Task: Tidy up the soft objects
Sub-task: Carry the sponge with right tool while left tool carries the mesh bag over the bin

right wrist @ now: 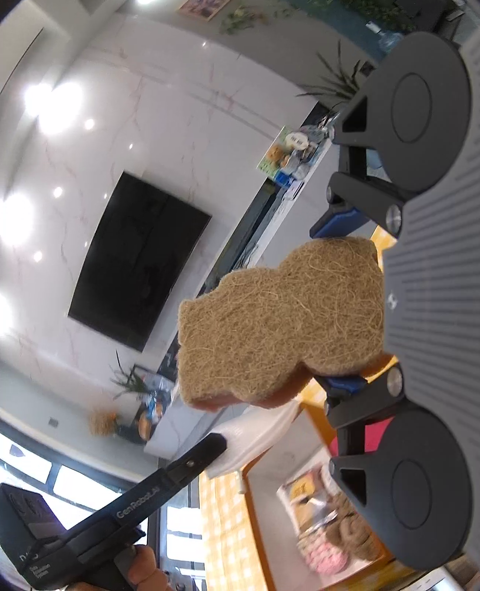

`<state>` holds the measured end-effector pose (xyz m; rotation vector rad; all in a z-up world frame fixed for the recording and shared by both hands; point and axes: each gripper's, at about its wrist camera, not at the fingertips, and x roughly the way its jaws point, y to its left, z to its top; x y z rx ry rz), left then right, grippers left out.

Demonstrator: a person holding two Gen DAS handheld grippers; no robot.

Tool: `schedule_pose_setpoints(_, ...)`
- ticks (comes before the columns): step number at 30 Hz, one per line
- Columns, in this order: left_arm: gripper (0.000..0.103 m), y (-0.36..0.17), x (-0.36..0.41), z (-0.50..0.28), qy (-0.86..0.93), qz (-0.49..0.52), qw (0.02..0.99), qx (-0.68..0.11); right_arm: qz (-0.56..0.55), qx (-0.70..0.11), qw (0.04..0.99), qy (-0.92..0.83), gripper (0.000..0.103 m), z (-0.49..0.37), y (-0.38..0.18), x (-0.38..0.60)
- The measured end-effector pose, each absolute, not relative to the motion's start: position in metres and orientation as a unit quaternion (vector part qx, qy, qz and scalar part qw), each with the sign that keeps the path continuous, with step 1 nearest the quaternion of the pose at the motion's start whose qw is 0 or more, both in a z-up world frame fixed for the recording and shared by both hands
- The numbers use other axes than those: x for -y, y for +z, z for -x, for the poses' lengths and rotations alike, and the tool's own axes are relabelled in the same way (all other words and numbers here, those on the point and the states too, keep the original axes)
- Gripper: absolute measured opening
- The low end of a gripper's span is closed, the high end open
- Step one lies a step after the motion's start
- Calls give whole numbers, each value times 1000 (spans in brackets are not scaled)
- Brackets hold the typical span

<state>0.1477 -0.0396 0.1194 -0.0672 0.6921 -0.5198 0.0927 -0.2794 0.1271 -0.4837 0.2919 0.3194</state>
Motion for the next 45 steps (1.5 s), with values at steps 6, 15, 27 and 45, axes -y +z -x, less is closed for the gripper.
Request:
schedule_pose_setpoints(6, 1, 104, -23, -151, -220, 90, 914, -329, 266, -149, 932, 196, 70, -102, 125, 214)
schedule_pose_setpoints(15, 1, 65, -64, -161, -223, 139, 918, -297, 289, -203, 906, 231, 70, -152, 87, 128)
schedule_pose_setpoints(27, 1, 19, -107, -173, -205, 177, 915, -298, 320, -353, 849, 227, 70, -229, 14, 46)
schedule_pose_setpoints(45, 1, 22, -131, -160, -212, 206, 913, -282, 233, -515, 820, 86, 99, -270, -44, 16)
